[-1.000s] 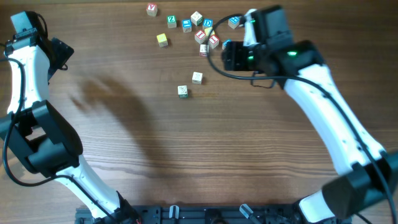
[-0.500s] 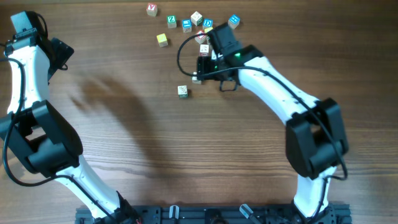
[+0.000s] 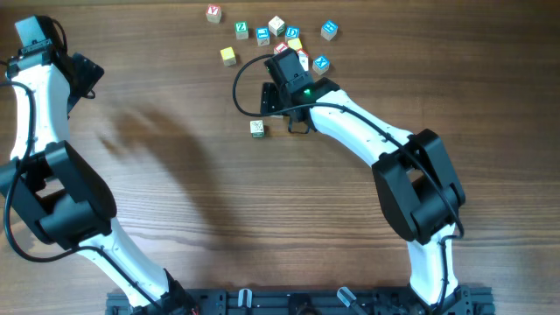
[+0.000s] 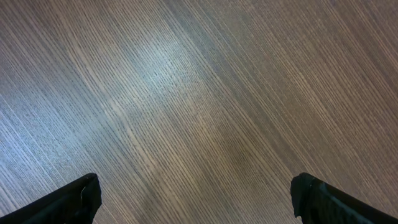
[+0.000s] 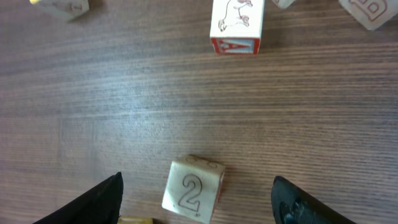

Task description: Form a circle

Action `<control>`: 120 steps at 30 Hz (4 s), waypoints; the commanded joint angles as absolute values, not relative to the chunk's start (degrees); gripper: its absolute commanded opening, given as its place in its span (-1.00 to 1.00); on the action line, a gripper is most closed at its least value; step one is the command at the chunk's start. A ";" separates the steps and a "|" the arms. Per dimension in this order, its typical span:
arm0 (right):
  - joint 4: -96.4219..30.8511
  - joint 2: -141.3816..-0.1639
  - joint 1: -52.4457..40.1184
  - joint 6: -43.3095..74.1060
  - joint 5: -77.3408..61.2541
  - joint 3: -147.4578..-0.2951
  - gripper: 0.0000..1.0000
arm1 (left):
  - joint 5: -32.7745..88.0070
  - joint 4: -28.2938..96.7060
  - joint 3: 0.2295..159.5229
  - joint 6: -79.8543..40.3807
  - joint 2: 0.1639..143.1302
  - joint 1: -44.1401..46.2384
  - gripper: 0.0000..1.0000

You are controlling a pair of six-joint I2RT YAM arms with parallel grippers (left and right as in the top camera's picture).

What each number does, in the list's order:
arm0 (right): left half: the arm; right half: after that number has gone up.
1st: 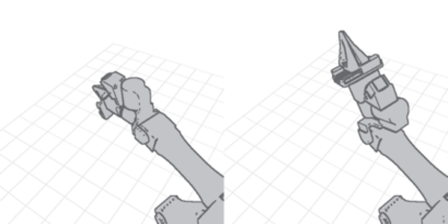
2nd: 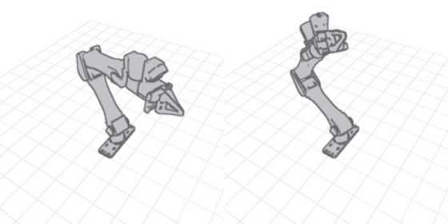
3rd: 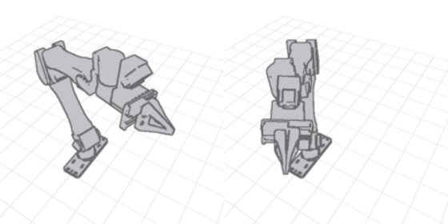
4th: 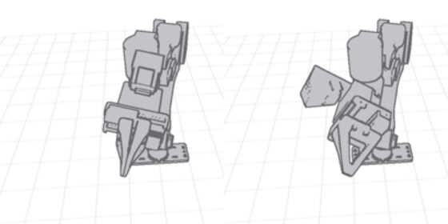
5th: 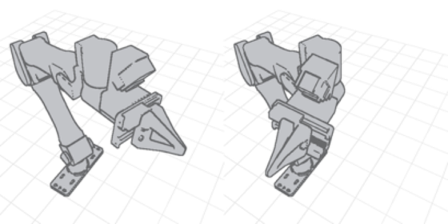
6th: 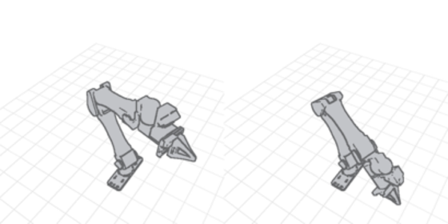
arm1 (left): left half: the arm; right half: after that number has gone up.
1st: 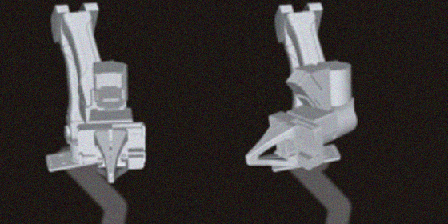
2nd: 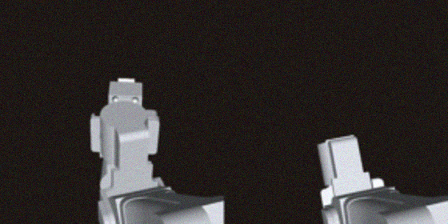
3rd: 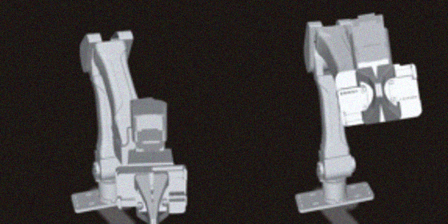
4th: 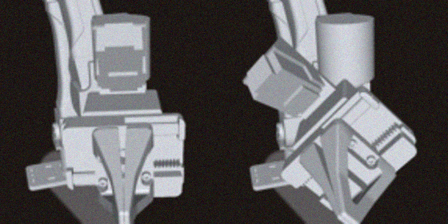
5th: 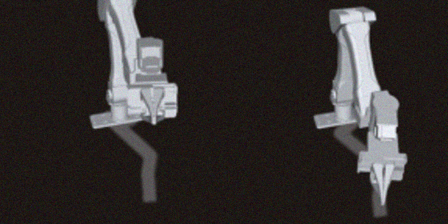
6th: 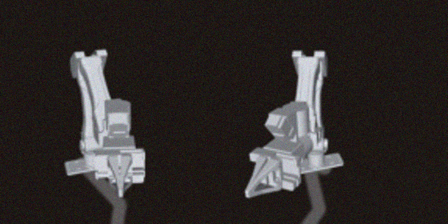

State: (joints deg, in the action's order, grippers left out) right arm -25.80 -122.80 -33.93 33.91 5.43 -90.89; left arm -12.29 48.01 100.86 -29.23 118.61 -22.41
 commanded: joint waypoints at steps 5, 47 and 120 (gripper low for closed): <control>-23.38 -124.31 -34.35 37.69 7.57 -88.58 0.52 | -12.23 48.03 101.49 -28.80 117.91 -22.63 1.00; -20.18 -125.75 -35.73 37.87 11.22 -89.32 0.00 | -12.23 48.03 101.49 -28.77 117.91 -22.63 1.00; -29.41 -122.80 -36.91 42.00 8.51 -88.49 -0.41 | -12.23 48.03 101.49 -28.80 117.91 -22.63 1.00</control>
State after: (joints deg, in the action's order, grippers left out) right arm -29.56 -121.73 -36.71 40.97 9.02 -89.12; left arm -12.12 48.01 100.86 -29.23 118.61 -22.41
